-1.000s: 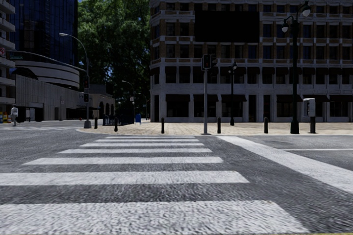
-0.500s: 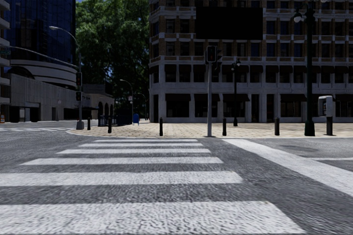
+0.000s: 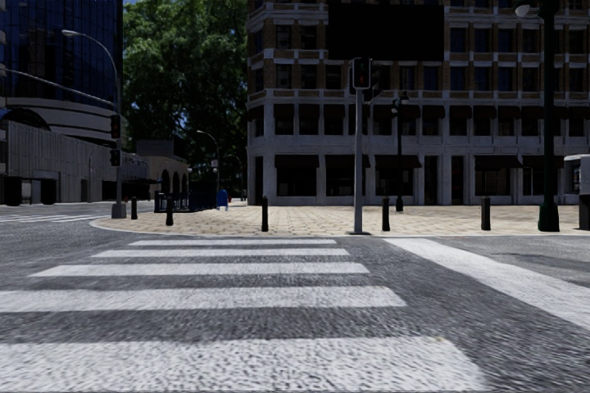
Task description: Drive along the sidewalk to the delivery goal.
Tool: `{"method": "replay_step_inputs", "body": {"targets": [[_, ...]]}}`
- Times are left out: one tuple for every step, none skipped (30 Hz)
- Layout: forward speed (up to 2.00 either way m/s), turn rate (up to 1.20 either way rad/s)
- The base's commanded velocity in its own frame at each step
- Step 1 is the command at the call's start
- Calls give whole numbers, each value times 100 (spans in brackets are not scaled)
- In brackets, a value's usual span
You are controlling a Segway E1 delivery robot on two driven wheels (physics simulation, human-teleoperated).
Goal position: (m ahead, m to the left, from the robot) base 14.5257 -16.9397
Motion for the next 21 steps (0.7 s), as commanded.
{"method": "replay_step_inputs", "body": {"targets": [[200, 0], [200, 0], [200, 0], [200, 0], [200, 0], [200, 0], [200, 0], [200, 0], [200, 0], [200, 0], [200, 0], [200, 0], [200, 0], [200, 0], [200, 0], [200, -10], [200, -10], [200, -18], [200, -20], [200, -20], [200, -20]]}}
